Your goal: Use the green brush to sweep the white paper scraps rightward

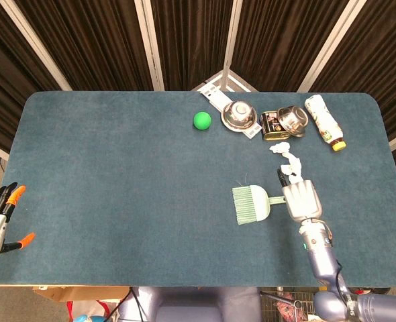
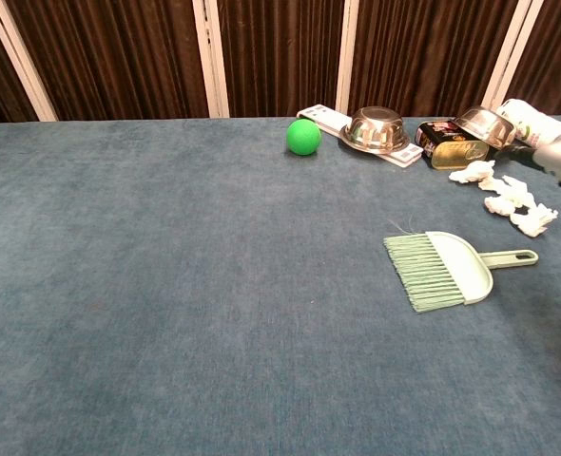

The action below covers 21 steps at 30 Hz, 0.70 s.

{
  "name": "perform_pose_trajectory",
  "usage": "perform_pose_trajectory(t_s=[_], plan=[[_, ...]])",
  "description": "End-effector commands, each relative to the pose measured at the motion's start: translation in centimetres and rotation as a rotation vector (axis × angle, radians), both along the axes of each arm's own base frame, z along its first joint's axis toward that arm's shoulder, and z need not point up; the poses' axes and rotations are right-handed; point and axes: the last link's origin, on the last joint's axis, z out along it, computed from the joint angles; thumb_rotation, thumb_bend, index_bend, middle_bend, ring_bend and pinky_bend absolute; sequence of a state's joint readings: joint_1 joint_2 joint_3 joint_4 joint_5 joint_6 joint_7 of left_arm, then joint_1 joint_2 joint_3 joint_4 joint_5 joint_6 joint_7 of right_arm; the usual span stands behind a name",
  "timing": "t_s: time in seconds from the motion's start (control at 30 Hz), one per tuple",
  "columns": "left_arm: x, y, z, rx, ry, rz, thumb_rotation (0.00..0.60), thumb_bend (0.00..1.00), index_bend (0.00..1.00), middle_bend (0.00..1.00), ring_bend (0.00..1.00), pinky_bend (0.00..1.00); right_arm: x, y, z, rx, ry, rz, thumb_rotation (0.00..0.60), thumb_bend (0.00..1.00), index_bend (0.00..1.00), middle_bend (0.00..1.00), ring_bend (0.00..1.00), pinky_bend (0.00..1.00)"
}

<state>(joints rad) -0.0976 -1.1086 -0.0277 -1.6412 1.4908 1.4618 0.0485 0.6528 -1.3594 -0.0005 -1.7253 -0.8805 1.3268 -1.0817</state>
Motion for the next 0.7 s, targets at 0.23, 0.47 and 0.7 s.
perform_pose_trajectory(t_s=[0.23,0.47,0.7], plan=[[0.0,0.0,0.1,0.011,0.008,-0.006,0.600,0.00,0.00,0.00,0.00,0.00,-2.7,3.1,4.1,-0.064,-0.070,0.010,0.600,0.26,0.00,0.40,0.37,0.36],[-0.1,0.1,0.2,0.030,0.058,-0.032,0.600,0.00,0.00,0.00,0.00,0.00,-5.7,8.3,8.3,-0.144,-0.376,0.123,0.600,0.26,0.00,0.05,0.01,0.05],[-0.3,0.2,0.3,0.053,0.130,-0.045,0.600,0.00,0.00,0.00,0.00,0.00,-8.5,12.5,10.3,-0.160,-0.536,0.088,0.600,0.26,0.00,0.00,0.00,0.00]])
